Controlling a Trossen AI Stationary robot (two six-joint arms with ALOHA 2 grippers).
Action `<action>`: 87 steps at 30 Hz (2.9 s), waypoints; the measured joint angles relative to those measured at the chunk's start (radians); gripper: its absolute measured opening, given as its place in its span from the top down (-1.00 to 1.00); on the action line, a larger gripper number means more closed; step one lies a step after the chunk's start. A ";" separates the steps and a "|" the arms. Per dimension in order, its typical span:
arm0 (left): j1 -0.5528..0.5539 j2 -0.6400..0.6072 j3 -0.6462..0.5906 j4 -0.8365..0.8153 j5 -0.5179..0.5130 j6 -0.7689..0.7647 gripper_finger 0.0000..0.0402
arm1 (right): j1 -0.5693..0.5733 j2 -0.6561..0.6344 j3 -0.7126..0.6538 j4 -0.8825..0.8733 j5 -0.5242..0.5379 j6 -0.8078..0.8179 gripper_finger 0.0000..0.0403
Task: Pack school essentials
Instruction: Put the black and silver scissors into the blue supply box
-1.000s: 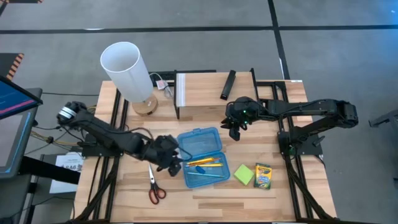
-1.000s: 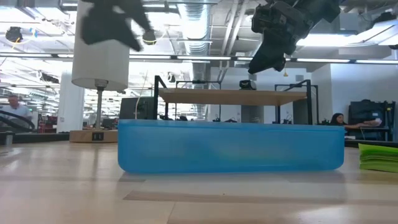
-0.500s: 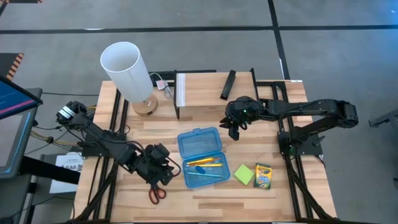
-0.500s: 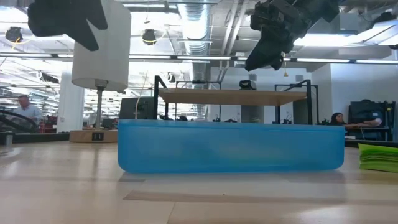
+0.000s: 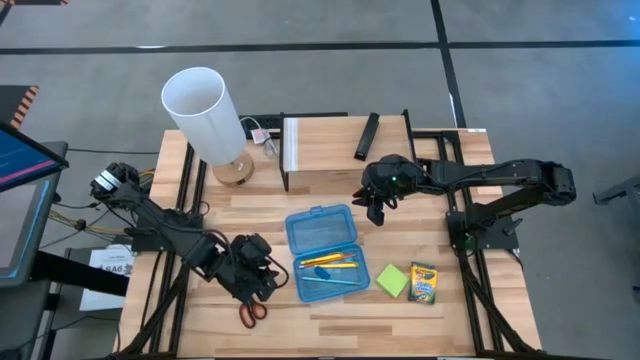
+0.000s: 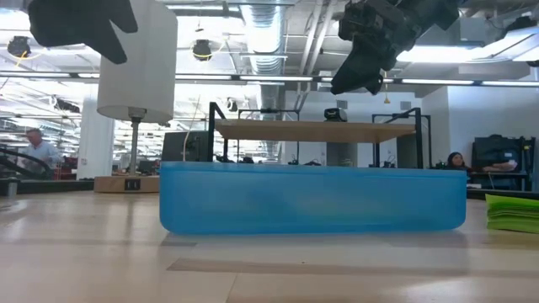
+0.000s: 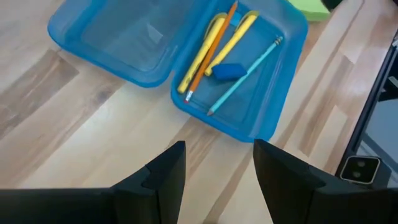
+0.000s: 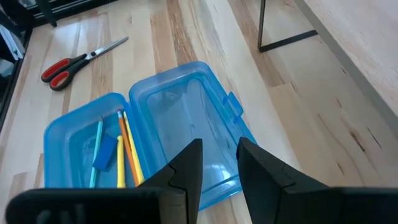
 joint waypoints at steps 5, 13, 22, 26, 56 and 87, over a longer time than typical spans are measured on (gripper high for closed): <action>-0.001 -0.001 0.000 0.000 -0.002 0.021 0.14 | 0.006 0.000 0.000 0.001 0.000 0.002 0.40; -0.016 -0.002 0.000 0.049 -0.021 0.032 0.14 | 0.029 0.002 0.000 0.002 0.000 0.020 0.40; -0.085 -0.008 -0.072 0.142 -0.030 -0.064 0.22 | 0.046 0.003 0.000 0.016 0.002 0.037 0.40; -0.113 -0.009 -0.097 0.144 0.053 -0.156 0.27 | 0.055 0.003 0.000 0.031 0.002 0.039 0.40; -0.128 0.055 -0.116 -0.091 0.371 0.790 -0.13 | 0.071 0.003 0.000 0.046 0.031 0.153 0.40; -0.119 0.067 -0.159 -0.045 0.410 0.893 -0.13 | 0.112 0.003 0.000 0.068 0.050 0.213 0.40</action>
